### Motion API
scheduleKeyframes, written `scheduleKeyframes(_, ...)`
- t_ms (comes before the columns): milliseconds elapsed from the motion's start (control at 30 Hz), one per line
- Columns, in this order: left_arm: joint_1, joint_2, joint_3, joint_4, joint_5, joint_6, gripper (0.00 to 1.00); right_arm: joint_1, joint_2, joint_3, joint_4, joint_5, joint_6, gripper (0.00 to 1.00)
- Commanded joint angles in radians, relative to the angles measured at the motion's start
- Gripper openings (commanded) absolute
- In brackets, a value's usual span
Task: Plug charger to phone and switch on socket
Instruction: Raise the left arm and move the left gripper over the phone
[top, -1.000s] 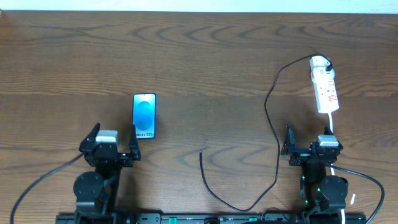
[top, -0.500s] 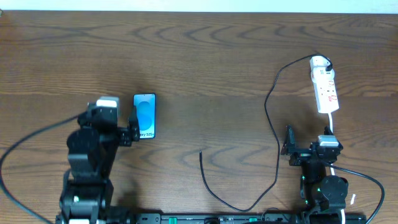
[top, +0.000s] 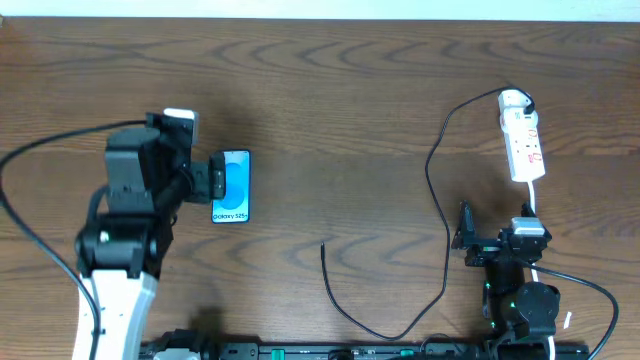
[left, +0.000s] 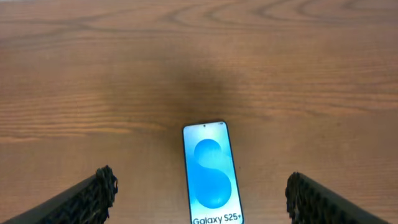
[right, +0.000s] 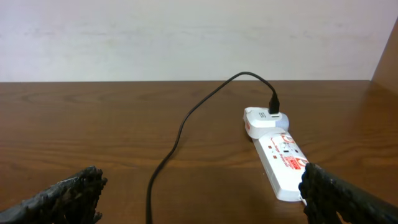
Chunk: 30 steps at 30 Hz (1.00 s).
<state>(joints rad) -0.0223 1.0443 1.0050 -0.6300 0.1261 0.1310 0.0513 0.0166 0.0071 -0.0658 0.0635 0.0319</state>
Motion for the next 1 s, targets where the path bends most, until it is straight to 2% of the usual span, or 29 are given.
scheduleKeyframes(0, 0.004, 0.065, 0.103, -0.067, 0.006, 0.003, 0.89, 0.008, -0.01, -0.002, -0.003, 0.005, -0.018, 0.99)
scheduleKeyframes(433, 0.004, 0.299, 0.378, -0.294, 0.024, -0.065, 0.89, 0.008, -0.01, -0.002, -0.003, 0.005, -0.018, 0.99)
scheduleKeyframes(967, 0.004, 0.511, 0.402, -0.417, 0.025, -0.084, 0.89, 0.008, -0.01, -0.002, -0.003, 0.005, -0.018, 0.99)
